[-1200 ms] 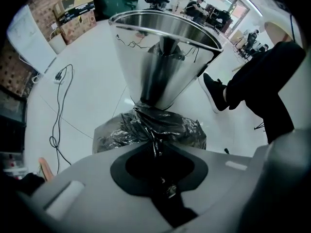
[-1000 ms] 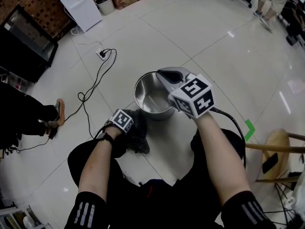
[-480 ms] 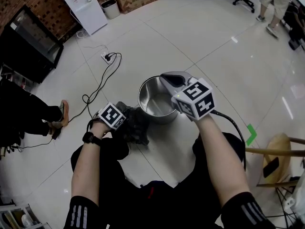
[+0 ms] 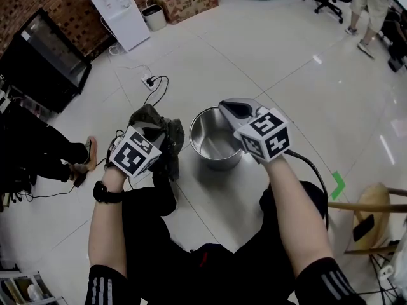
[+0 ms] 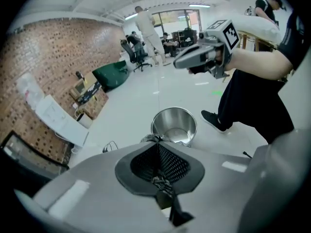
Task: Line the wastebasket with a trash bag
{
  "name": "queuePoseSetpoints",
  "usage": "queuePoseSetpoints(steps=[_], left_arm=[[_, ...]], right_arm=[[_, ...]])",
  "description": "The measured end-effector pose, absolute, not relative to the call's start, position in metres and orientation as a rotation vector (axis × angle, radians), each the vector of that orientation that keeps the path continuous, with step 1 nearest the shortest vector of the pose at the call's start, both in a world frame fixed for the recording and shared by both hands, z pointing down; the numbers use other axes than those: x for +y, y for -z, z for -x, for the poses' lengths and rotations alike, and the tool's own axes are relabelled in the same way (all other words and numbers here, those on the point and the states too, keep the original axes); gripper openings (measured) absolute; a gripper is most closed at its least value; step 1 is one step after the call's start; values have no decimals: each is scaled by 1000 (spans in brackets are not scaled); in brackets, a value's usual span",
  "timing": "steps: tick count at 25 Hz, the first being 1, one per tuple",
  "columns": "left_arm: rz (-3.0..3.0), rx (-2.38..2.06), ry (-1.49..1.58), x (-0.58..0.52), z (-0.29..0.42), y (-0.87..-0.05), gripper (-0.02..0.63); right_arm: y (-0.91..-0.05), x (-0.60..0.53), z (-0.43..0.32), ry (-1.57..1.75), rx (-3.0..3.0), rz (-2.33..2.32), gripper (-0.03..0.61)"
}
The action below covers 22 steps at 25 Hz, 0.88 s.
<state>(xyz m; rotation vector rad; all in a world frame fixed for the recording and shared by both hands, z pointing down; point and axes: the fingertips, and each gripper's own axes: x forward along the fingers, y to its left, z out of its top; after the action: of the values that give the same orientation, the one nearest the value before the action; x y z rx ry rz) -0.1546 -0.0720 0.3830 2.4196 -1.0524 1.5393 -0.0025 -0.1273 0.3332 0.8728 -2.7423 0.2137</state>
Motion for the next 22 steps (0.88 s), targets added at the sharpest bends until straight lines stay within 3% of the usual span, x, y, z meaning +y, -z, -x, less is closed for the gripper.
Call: queuePoseSetpoints(steps=[11, 18, 22], left_arm=[[-2819, -1022, -1293, -81, 71, -301, 0], [-3102, -783, -908, -65, 9, -263, 0], [-3173, -711, -785, -65, -4, -251, 0]], right_arm=[[-324, -133, -15, -215, -2762, -939, 8], [-316, -140, -36, -261, -2799, -974, 12], [-316, -143, -43, -265, -2792, -984, 77]])
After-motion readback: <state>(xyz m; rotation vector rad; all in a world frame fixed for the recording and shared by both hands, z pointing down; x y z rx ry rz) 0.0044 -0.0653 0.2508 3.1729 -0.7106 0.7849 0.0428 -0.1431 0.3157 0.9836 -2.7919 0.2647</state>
